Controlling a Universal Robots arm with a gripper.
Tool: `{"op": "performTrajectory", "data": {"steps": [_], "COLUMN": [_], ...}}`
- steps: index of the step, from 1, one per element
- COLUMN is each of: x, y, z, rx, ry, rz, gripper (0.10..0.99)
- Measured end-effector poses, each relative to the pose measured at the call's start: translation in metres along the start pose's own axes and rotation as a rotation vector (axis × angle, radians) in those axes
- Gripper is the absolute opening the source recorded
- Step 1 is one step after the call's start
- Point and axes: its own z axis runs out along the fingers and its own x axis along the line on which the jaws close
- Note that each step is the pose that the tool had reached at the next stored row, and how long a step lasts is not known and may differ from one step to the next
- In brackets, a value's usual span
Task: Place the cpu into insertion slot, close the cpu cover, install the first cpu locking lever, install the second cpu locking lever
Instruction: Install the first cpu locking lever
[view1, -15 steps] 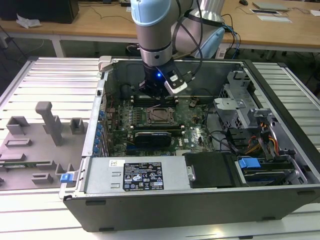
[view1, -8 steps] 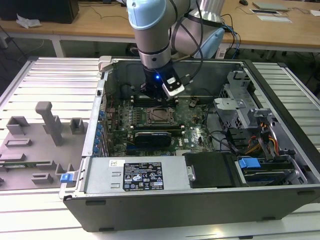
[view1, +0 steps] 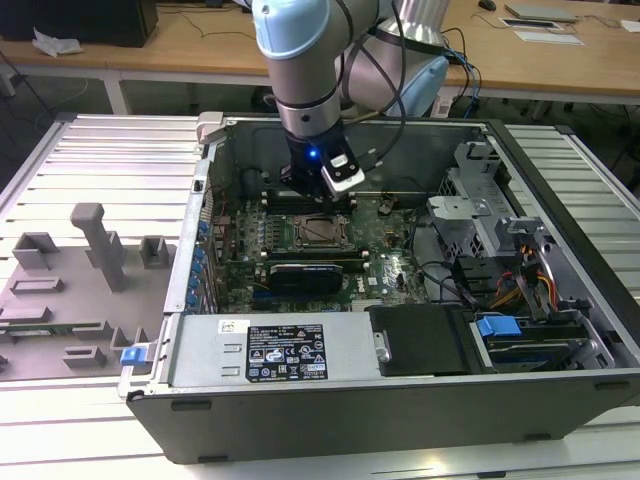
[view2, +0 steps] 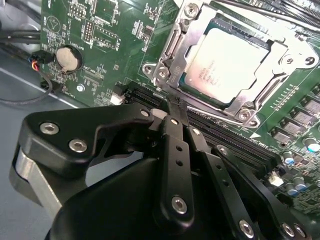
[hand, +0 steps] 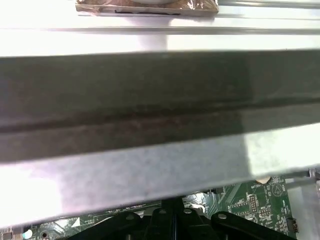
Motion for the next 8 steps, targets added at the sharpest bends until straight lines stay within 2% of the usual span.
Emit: {"op": "performTrajectory", "data": {"steps": [8], "x": [0.0017], "y": [0.0041], "z": [0.0021], "rx": [0.008], "ry": [-0.0063], "rz": [0.038], "gripper": [0.106]}}
